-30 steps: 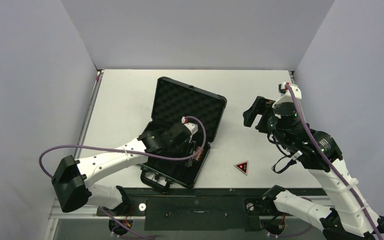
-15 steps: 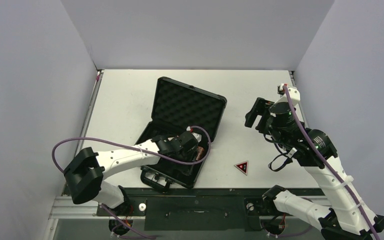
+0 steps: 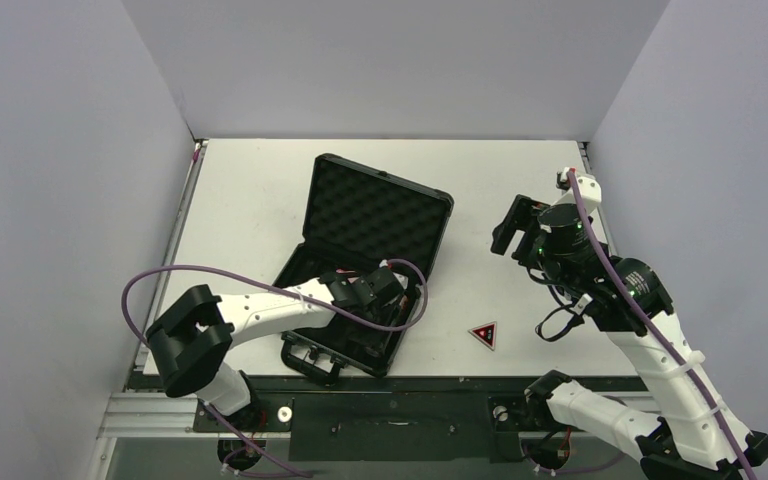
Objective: Pack up texas hold em set
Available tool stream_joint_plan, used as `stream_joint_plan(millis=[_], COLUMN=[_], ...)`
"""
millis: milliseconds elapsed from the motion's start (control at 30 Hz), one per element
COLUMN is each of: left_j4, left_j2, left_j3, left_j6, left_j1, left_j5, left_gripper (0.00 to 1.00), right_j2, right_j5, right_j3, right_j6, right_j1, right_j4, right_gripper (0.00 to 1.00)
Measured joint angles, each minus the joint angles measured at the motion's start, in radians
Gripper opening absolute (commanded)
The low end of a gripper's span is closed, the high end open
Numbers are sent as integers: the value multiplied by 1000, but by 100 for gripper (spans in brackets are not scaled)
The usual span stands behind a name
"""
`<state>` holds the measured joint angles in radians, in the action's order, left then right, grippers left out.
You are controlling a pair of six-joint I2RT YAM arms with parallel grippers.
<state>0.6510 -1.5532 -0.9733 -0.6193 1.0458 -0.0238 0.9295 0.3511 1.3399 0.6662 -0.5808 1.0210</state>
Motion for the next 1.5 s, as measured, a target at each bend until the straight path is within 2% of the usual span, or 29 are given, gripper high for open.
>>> stream_joint_plan(millis=[367, 433, 767, 1133, 1367, 1500], left_j4=[10, 12, 14, 18, 23, 38], left_j2=[-12, -12, -31, -34, -33, -13], left_j3=[-12, -15, -48, -88, -95, -116], left_j6=[-37, -42, -31, -13, -5, -4], left_j1=[2, 3, 5, 5, 5, 5], left_j5=[25, 32, 90, 97, 98, 98], left_gripper=[0, 5, 41, 66, 66, 60], right_j2=[0, 0, -8, -27, -33, -36], right_j5=[-10, -11, -17, -19, -19, -19], right_j3=[-13, -13, -24, -42, -47, -49], right_j6=[0, 0, 0, 0, 0, 0], right_j1=[11, 13, 19, 32, 32, 32], right_j4=[0, 0, 1, 6, 7, 7], right_gripper=[75, 75, 75, 75, 75, 75])
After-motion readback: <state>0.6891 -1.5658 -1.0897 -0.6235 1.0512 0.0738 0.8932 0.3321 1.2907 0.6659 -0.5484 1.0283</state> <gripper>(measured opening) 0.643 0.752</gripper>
